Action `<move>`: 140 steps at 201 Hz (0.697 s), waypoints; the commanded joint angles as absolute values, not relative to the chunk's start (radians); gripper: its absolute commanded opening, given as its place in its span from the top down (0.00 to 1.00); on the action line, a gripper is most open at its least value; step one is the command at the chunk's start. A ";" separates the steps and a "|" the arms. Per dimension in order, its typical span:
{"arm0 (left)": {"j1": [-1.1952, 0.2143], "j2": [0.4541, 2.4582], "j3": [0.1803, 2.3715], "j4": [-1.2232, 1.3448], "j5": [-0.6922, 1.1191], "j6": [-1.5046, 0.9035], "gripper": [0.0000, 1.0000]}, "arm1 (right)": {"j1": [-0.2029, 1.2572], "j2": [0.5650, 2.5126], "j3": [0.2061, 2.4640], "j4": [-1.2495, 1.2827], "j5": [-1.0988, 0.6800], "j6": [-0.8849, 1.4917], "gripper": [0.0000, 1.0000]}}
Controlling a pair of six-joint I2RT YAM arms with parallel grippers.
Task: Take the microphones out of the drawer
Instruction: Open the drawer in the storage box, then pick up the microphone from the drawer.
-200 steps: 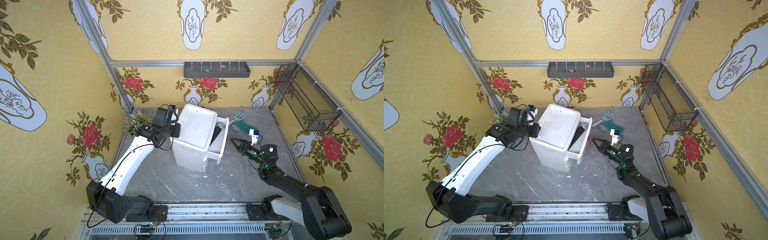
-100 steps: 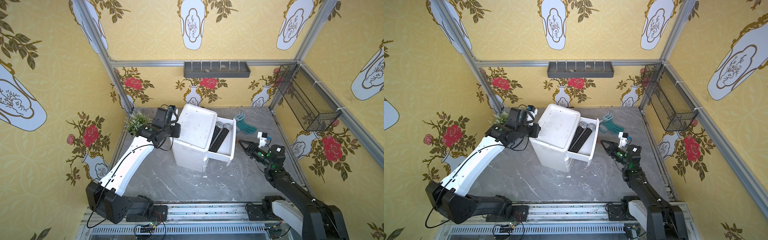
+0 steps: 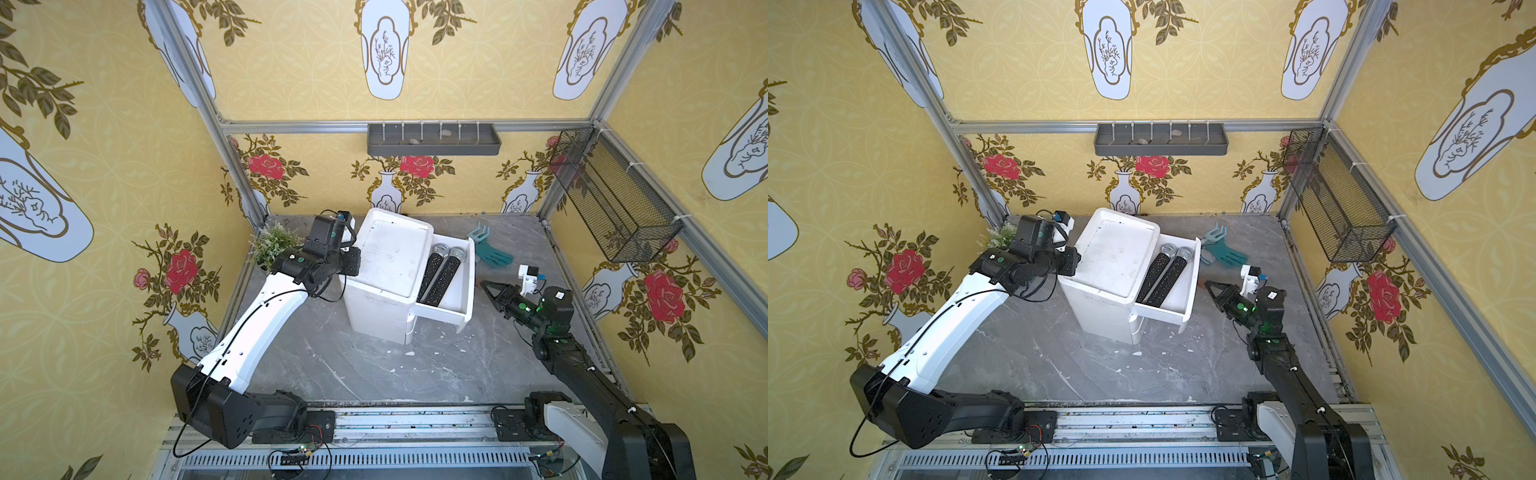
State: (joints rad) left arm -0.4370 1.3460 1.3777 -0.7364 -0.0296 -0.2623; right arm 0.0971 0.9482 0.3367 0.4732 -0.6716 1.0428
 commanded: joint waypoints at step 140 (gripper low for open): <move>-0.431 1.301 1.407 -0.736 -0.062 -0.349 0.07 | 0.278 1.047 0.894 -0.317 -0.242 0.871 0.44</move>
